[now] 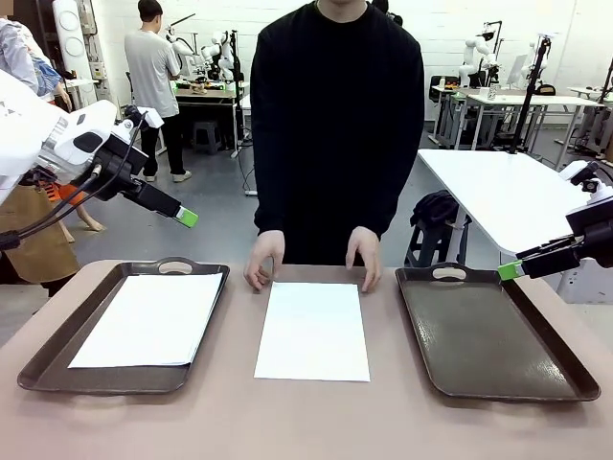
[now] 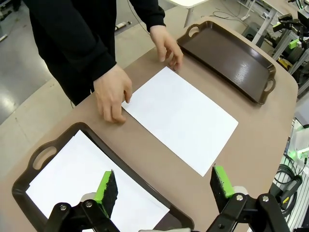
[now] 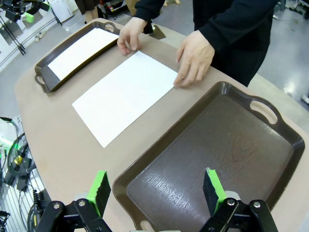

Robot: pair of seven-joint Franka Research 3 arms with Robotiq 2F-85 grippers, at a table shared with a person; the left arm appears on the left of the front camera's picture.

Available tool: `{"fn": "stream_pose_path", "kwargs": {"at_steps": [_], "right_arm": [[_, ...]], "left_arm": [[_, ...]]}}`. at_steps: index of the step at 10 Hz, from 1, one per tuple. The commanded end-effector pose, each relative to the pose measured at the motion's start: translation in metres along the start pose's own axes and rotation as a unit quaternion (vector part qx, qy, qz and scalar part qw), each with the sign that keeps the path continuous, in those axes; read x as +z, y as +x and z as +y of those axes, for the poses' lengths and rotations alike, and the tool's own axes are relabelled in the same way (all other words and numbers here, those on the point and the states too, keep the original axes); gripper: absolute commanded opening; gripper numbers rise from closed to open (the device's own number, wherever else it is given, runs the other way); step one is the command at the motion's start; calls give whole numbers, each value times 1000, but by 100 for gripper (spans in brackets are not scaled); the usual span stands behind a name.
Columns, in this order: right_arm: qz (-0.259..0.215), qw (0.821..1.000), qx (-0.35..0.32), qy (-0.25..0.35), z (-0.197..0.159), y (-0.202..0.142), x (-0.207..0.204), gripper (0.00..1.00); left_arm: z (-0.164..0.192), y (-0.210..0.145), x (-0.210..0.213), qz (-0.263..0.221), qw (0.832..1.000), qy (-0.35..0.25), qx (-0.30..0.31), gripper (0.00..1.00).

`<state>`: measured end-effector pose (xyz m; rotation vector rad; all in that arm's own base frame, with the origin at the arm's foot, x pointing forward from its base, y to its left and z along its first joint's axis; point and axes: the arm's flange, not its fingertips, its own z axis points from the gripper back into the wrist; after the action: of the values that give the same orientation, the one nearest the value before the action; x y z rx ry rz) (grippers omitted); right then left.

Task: Sort the A4 documents.
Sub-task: Receive the A4 Paper.

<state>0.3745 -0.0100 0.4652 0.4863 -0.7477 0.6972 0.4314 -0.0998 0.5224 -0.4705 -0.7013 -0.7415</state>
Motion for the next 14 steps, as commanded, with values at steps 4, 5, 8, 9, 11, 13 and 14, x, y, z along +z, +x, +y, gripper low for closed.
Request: {"fn": "stream_pose_path", "kwargs": {"at_steps": [4, 5, 8, 9, 11, 13, 14], "right_arm": [[-12, 1000, 4, 8, -4, 0, -4, 100], [-12, 1000, 4, 8, -4, 0, -4, 100], [-12, 1000, 4, 8, -4, 0, -4, 100], [-12, 1000, 4, 8, -4, 0, -4, 100], [-12, 1000, 4, 8, -4, 0, -4, 100], [-12, 1000, 4, 8, -4, 0, -4, 100], [-12, 1000, 4, 8, -4, 0, -4, 100]], "left_arm": [[1, -1, 1, -5, 1000, -6, -5, 100], [1, -1, 1, -5, 1000, -6, -5, 100], [1, -1, 1, -5, 1000, -6, -5, 100], [1, -1, 1, -5, 1000, -6, -5, 100], [1, -1, 1, -5, 1000, -6, -5, 100], [1, -1, 1, -5, 1000, -6, -5, 100], [1, -1, 1, -5, 1000, -6, -5, 100]]}}
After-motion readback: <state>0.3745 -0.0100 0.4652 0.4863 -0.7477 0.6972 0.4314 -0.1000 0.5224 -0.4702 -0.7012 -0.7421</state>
